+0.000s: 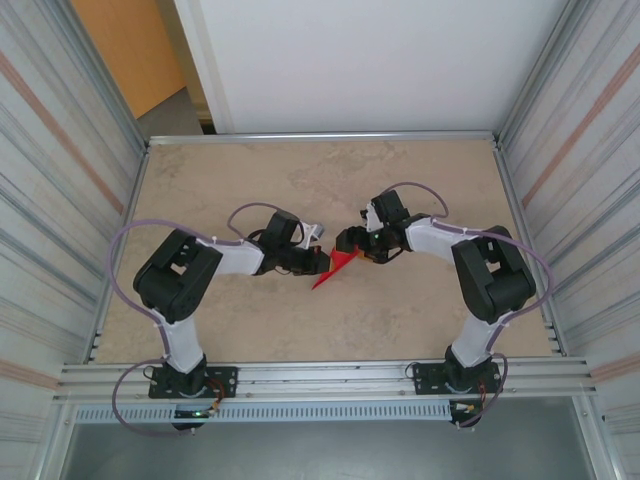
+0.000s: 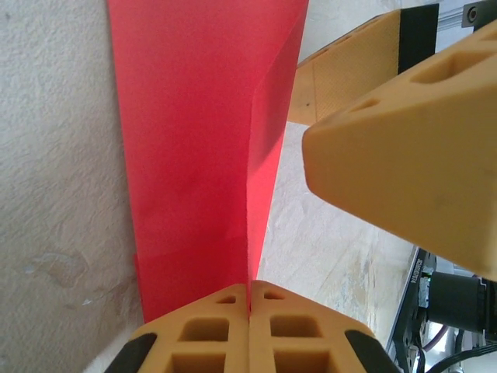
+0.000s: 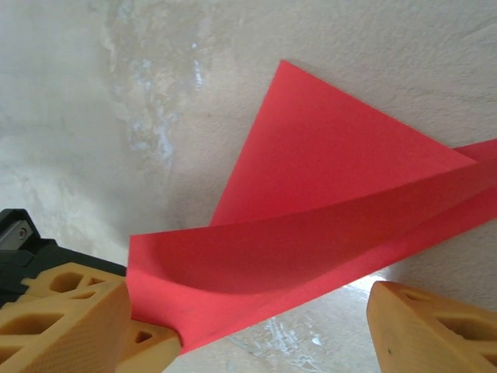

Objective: Fold a paper plane with a square sheet of paper (pick it up from the middle)
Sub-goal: Fold the wing for the fifth time at the center of the table.

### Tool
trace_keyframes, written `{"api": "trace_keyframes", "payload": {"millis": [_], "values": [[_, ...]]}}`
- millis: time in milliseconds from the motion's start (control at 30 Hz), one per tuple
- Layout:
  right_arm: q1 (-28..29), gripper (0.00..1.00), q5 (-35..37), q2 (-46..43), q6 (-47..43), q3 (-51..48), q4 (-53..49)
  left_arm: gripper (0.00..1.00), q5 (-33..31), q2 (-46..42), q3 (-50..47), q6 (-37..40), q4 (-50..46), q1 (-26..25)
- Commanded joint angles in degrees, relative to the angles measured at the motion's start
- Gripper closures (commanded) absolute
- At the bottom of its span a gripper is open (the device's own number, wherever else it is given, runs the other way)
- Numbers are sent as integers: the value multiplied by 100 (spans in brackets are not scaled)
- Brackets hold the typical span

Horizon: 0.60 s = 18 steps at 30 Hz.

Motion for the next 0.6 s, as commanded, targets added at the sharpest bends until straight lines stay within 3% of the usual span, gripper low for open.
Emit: {"api": "trace_keyframes", "payload": {"millis": [0,567], "values": [[34,22,236,155,-153,175,-296,95,234,141,147,-91,21,59],[157,29,895,726,-128,549,-794,91,316,287,45,-159,279,119]]}}
